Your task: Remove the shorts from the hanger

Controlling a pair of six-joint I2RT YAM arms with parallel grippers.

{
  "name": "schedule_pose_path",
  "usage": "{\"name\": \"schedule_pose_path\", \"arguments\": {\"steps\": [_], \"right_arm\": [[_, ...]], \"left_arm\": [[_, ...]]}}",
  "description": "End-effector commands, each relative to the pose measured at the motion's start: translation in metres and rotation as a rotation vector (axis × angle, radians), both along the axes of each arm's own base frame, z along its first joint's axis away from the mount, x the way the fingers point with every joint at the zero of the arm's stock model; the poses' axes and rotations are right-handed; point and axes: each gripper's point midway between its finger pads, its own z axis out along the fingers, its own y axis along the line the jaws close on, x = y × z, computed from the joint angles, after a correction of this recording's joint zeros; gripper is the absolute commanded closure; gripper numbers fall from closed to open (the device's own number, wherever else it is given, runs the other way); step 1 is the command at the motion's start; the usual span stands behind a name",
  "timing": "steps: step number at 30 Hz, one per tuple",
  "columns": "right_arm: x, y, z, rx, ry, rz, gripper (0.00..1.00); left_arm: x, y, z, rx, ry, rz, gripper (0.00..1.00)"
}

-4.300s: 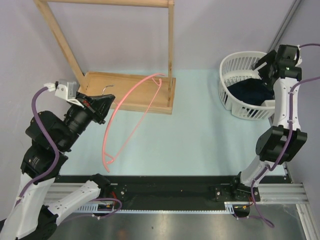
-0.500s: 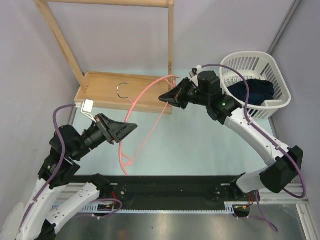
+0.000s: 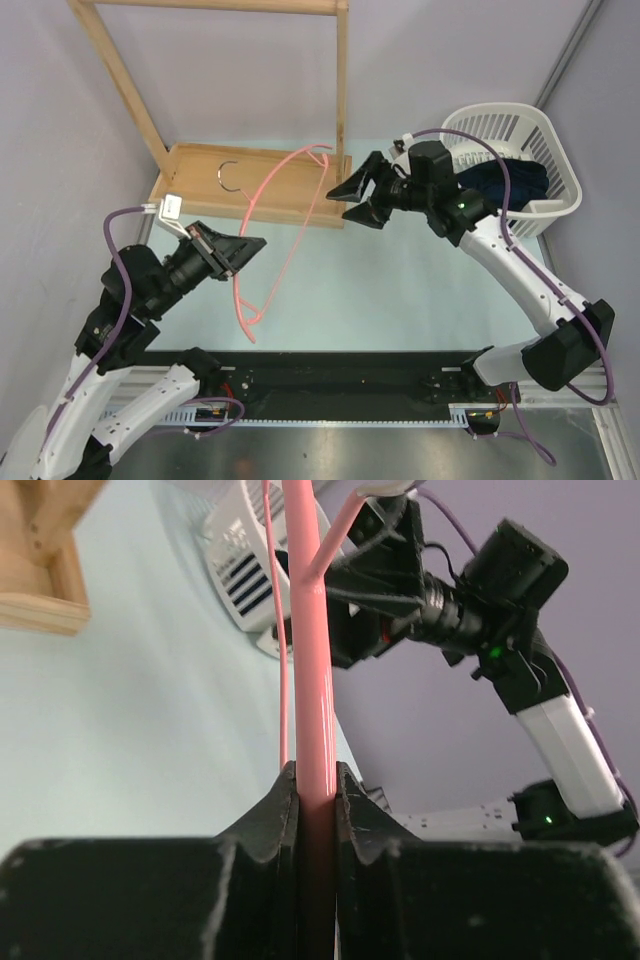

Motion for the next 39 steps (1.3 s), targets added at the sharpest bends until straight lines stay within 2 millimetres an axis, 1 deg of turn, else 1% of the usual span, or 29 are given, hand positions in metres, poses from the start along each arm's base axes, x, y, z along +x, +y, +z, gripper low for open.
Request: {"name": "schedule_pose_path", "arguments": {"steps": [1,2,3,4,5,6,7,9,10,11,12,13,15,16,17,19,20,23,24,26,27,29,30,31,33,35,36,37,39], "right_arm": [[-0.020,-0.042,-0.018,-0.144,-0.008,0.029,0.19],[-0.025,-0.052,-0.028,-0.190,0.016,0.029,0.16],[-0.023,-0.065,-0.034,-0.234,-0.005,0.014,0.13],[-0.025,-0.072,-0.036,-0.259,-0.013,0.011,0.11],[-0.030,-0.080,-0.042,-0.290,0.008,0.011,0.10],[-0.032,-0.086,-0.044,-0.317,-0.013,0.017,0.10],[-0.033,-0.093,-0.043,-0.331,-0.031,0.009,0.09],[-0.036,-0.102,-0.045,-0.365,-0.041,-0.004,0.10],[-0.036,-0.107,-0.045,-0.377,-0.052,-0.006,0.09],[-0.037,-0.111,-0.044,-0.380,-0.056,-0.011,0.09],[-0.038,-0.112,-0.043,-0.377,-0.058,-0.011,0.09],[-0.037,-0.114,-0.043,-0.376,-0.057,-0.014,0.09],[-0.035,-0.118,-0.043,-0.364,-0.038,-0.019,0.10],[-0.035,-0.119,-0.044,-0.359,-0.026,-0.022,0.10],[-0.034,-0.121,-0.043,-0.353,-0.016,-0.029,0.10],[-0.034,-0.122,-0.044,-0.345,-0.006,-0.023,0.10],[-0.034,-0.123,-0.044,-0.346,-0.008,-0.025,0.10],[-0.031,-0.131,-0.040,-0.332,-0.016,-0.032,0.10],[-0.028,-0.139,-0.038,-0.320,-0.014,-0.047,0.10],[-0.027,-0.151,-0.039,-0.345,-0.003,-0.073,0.09],[-0.024,-0.155,-0.036,-0.371,-0.024,-0.085,0.10],[-0.022,-0.156,-0.031,-0.378,-0.048,-0.085,0.09],[-0.020,-0.157,-0.030,-0.382,-0.055,-0.086,0.09],[-0.018,-0.157,-0.030,-0.387,-0.056,-0.086,0.09],[-0.015,-0.160,-0.028,-0.409,-0.075,-0.092,0.09],[-0.014,-0.162,-0.021,-0.421,-0.093,-0.097,0.09],[-0.013,-0.164,-0.020,-0.430,-0.100,-0.101,0.09],[-0.013,-0.166,-0.016,-0.437,-0.113,-0.101,0.09],[-0.011,-0.168,-0.014,-0.449,-0.118,-0.106,0.09]], "left_arm": [[0.017,0.018,0.043,0.019,-0.133,0.125,1.00],[0.022,0.020,0.045,0.036,-0.140,0.144,1.00],[0.032,0.021,0.042,0.068,-0.127,0.178,1.00],[0.036,0.024,0.054,0.098,-0.164,0.195,1.00],[0.041,0.028,0.055,0.131,-0.166,0.223,1.00],[0.054,0.025,0.052,0.179,-0.153,0.241,1.00],[0.056,0.030,0.070,0.209,-0.207,0.258,1.00],[0.068,0.034,0.078,0.269,-0.226,0.298,1.00],[0.078,0.033,0.089,0.310,-0.252,0.311,1.00],[0.085,0.033,0.090,0.342,-0.249,0.324,1.00],[0.091,0.035,0.095,0.363,-0.257,0.345,1.00],[0.101,0.032,0.102,0.395,-0.274,0.353,1.00],[0.112,0.030,0.108,0.420,-0.285,0.369,1.00],[0.116,0.029,0.118,0.426,-0.307,0.376,1.00],[0.125,0.023,0.114,0.444,-0.299,0.374,1.00],[0.134,0.019,0.119,0.452,-0.312,0.378,1.00],[0.143,0.014,0.116,0.460,-0.308,0.377,1.00],[0.154,0.008,0.119,0.467,-0.319,0.383,1.00],[0.164,0.001,0.114,0.482,-0.310,0.376,1.00],[0.172,-0.004,0.119,0.483,-0.327,0.378,1.00],[0.183,-0.011,0.113,0.497,-0.321,0.372,1.00],[0.191,-0.016,0.125,0.493,-0.360,0.378,1.00],[0.202,-0.024,0.120,0.508,-0.357,0.368,1.00],[0.203,-0.025,0.132,0.495,-0.384,0.372,1.00],[0.212,-0.032,0.136,0.492,-0.398,0.366,1.00],[0.226,-0.042,0.138,0.495,-0.402,0.360,1.00],[0.226,-0.044,0.150,0.474,-0.423,0.355,1.00],[0.238,-0.052,0.141,0.487,-0.413,0.345,1.00],[0.245,-0.056,0.144,0.480,-0.420,0.343,1.00]]}}
